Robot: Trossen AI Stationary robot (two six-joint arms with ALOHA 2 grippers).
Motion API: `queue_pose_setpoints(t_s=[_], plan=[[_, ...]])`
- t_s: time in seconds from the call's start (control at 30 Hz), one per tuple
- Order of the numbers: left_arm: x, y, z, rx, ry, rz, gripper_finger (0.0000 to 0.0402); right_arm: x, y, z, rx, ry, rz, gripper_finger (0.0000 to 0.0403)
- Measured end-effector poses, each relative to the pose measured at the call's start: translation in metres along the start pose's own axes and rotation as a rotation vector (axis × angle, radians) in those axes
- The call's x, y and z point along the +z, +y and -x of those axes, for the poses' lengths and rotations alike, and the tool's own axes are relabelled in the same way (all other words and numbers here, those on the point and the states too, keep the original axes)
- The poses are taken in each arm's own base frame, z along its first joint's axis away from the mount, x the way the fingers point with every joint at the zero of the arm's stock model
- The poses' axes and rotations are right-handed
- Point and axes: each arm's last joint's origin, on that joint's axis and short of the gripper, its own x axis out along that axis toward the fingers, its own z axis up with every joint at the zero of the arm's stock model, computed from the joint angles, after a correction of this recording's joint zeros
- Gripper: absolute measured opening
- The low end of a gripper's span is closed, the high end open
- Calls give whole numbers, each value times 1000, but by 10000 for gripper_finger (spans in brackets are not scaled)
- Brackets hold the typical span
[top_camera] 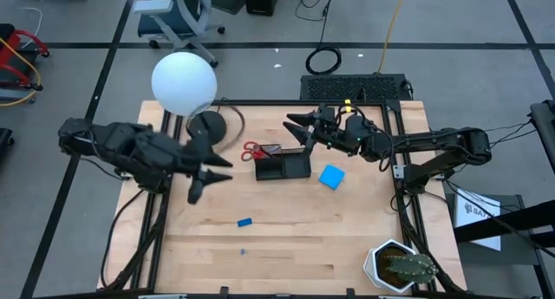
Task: Pick and place office supplies into organizer
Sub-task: Put the blue eraser into the black desk organizer
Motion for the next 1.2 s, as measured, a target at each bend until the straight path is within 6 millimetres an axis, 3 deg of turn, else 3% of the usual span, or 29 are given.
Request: queue_pose_setpoints(t_s=[0.43,0.8,1.2], plan=[[-43,-37,-57,118,318,55,163,0,0,0,1,4,-19,141],[-74,-58,-105,187,470,-28,163,5,1,4,2,2,-101,141],[-104,-65,-138,211,533,-65,163,10,0,12,-12,53,-75,141]])
